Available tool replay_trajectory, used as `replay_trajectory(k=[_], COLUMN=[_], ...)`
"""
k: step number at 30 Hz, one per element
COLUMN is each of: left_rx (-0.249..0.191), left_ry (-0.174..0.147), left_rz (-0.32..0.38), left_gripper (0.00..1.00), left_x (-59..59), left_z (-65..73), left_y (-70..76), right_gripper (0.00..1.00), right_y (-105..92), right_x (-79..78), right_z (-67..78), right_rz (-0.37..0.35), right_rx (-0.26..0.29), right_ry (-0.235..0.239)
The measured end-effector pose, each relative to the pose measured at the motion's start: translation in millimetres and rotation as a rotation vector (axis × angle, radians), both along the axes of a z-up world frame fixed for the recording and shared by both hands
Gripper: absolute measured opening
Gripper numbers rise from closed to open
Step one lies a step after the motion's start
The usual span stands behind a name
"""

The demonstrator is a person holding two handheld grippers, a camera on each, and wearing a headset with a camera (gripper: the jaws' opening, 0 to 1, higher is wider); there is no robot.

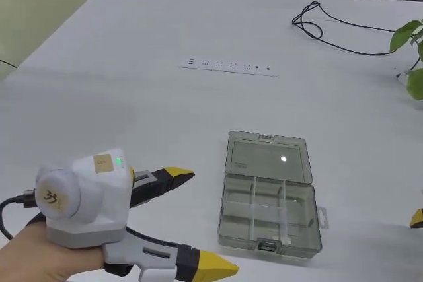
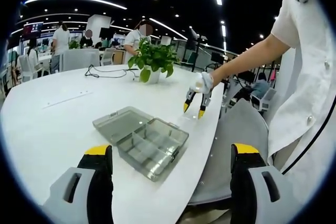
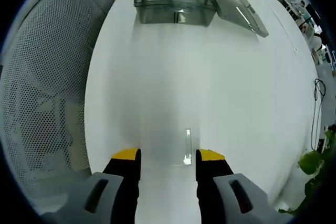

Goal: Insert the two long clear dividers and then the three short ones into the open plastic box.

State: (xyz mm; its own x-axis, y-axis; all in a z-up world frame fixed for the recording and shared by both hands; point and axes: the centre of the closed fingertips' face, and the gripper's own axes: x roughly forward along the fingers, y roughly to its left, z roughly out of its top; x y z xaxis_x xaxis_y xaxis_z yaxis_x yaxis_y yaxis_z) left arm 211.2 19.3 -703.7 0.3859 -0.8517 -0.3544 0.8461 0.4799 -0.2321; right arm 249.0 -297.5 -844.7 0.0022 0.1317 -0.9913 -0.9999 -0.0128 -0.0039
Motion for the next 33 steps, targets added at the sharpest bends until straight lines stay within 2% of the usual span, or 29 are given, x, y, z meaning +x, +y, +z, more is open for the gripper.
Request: replay_trajectory(k=[4,20,28,33], left_rx=[0.0,-0.003,-0.004,0.003], left_ry=[0.002,-0.004,-0.012,-0.015], left_rz=[0.0,0.0,0.001,0.005], left_gripper=[0.95,0.95,0.94,0.93], left_x=[-1.6,-7.4,-10.8,-11.6], left_z=[-0.4,0.6,3.9,5.7], left_y=[-0.1,-0.7,0.4,2.1], right_gripper=[0.4,0.33,0.33,0.32], right_y=[-1.1,-4.2,-3.4,6.0], right_x=[-1.2,-2.2,-2.9,-4.6], right_z=[-1.8,-1.9,-1.5,10.7], right_rz=[0.015,-0.016,-0.009,-0.007], right_rx=[-0.006,0.001,-0.018,0.004], right_ry=[-0.003,-0.011,-0.04,-0.077])
